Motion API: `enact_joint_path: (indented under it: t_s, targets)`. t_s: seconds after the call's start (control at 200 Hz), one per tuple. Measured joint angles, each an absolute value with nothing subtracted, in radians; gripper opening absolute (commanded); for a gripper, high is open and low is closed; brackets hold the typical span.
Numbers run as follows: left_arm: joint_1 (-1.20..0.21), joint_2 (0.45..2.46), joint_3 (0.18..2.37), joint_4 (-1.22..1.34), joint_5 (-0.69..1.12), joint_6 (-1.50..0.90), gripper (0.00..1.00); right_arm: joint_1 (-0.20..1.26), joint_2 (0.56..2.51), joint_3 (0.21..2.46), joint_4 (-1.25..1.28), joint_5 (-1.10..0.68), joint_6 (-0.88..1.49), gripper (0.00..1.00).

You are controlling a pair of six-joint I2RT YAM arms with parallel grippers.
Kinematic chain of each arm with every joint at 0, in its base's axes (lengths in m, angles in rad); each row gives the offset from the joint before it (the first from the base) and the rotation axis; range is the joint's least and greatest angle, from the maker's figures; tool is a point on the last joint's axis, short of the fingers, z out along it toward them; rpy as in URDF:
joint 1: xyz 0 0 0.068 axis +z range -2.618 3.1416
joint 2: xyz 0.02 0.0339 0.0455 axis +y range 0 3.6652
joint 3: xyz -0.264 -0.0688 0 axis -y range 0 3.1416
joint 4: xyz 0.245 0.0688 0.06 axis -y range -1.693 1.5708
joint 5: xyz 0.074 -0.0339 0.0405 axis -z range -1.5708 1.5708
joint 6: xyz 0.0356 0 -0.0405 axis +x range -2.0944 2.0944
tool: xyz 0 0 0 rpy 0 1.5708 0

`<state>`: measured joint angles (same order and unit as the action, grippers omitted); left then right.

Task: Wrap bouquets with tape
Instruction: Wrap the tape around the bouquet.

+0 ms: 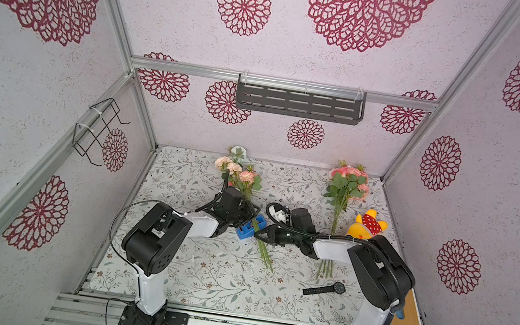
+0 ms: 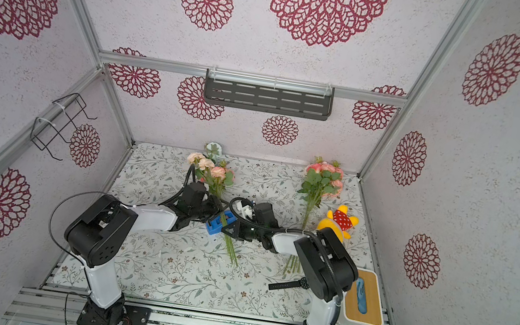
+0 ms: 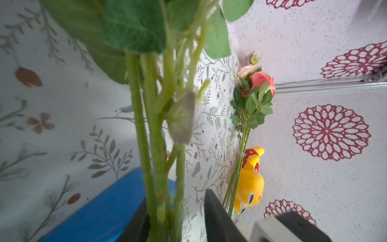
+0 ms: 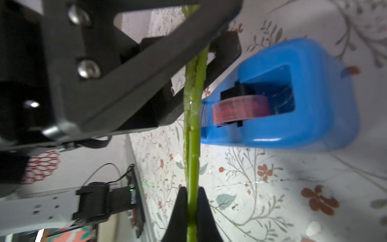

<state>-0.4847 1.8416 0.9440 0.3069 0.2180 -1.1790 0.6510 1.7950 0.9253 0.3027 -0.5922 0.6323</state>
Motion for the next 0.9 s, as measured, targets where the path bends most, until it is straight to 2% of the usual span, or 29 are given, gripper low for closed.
enact_joint_path:
  t_s: [0.12, 0.245, 0.33, 0.415, 0.495, 0.56, 0.62, 0.751, 0.901]
  targets:
    - [-0.484, 1.840, 0.989, 0.216, 0.205, -1.163, 0.32, 0.750, 1.761, 1.040, 0.046, -0.309, 0.495, 0.00]
    - [-0.487, 1.840, 1.004, 0.150, 0.204, -1.153, 0.22, 0.834, 1.759, 1.096, -0.081, -0.097, 0.425, 0.00]
    - [-0.491, 1.840, 1.007, 0.128, 0.203, -1.152, 0.14, 0.862, 1.762, 1.111, -0.119, -0.020, 0.404, 0.00]
    - [-0.491, 1.840, 1.007, 0.122, 0.199, -1.154, 0.00, 0.870, 1.776, 1.129, -0.133, 0.007, 0.397, 0.00]
    - [-0.489, 1.840, 1.007, 0.117, 0.184, -1.153, 0.00, 0.871, 1.791, 1.142, -0.134, 0.020, 0.393, 0.00]
    - [-0.486, 1.840, 1.007, 0.116, 0.182, -1.153, 0.00, 0.870, 1.794, 1.146, -0.134, 0.015, 0.394, 0.27]
    - [-0.487, 1.840, 1.007, 0.113, 0.190, -1.156, 0.00, 0.861, 1.794, 1.145, -0.125, -0.005, 0.384, 0.38]
    - [-0.488, 1.840, 1.001, 0.115, 0.201, -1.162, 0.00, 0.808, 1.762, 1.099, -0.086, -0.083, 0.388, 0.46]
    - [-0.488, 1.840, 0.998, 0.144, 0.210, -1.178, 0.00, 0.704, 1.677, 1.057, -0.072, -0.202, 0.411, 0.48]
